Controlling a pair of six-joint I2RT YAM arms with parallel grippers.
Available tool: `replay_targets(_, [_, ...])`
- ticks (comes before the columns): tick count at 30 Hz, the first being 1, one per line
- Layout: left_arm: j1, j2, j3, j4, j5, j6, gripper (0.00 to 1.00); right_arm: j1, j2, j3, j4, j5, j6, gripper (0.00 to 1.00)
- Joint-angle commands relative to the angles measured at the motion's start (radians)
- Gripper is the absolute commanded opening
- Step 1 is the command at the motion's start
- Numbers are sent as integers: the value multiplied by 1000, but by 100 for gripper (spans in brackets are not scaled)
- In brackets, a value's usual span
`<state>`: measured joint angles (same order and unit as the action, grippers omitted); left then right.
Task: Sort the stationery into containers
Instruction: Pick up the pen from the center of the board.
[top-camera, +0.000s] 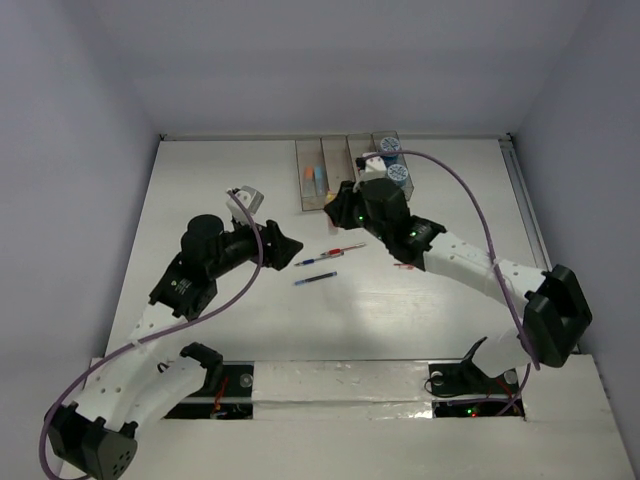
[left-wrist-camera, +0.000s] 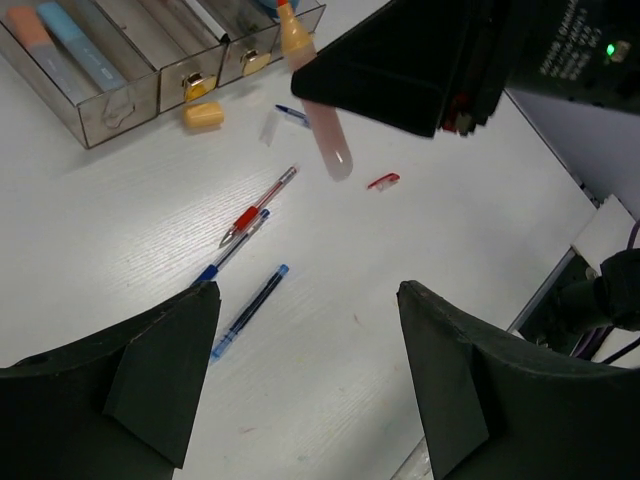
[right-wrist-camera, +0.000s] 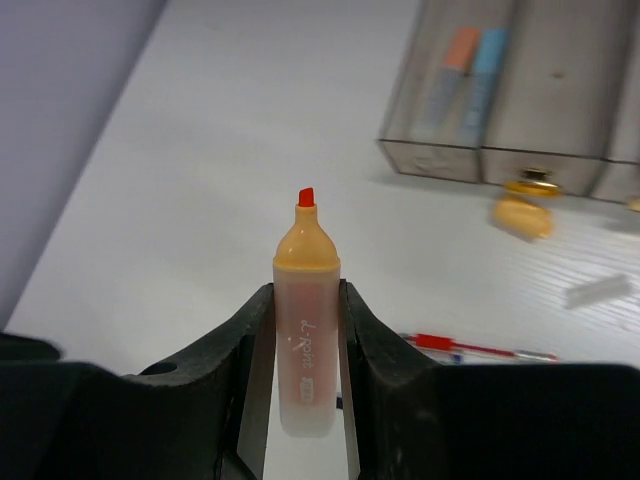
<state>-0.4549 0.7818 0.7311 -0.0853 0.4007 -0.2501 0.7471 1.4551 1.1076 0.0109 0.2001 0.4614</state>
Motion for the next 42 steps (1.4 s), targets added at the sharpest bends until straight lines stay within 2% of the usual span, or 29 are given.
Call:
replay_targets(1, [15, -6, 2, 71, 32, -20, 68, 79, 36, 86, 153, 18, 22, 19])
replay_targets(8, [24, 37, 10, 52, -19, -18, 62, 181, 80, 161, 224, 39, -3, 20])
replay_targets(13, [44, 51, 11, 61, -34, -32, 52, 231, 85, 161, 260, 33, 9, 20])
replay_targets(24, [65, 48, 2, 79, -56, -55, 39, 271, 79, 115, 339, -11, 42, 21])
replay_targets(29, [74, 51, 4, 102, -65, -57, 24, 271, 77, 101, 351, -54, 66, 21])
replay_targets(42, [74, 40, 4, 116, -66, -60, 26, 281, 113, 97, 353, -103, 108, 21])
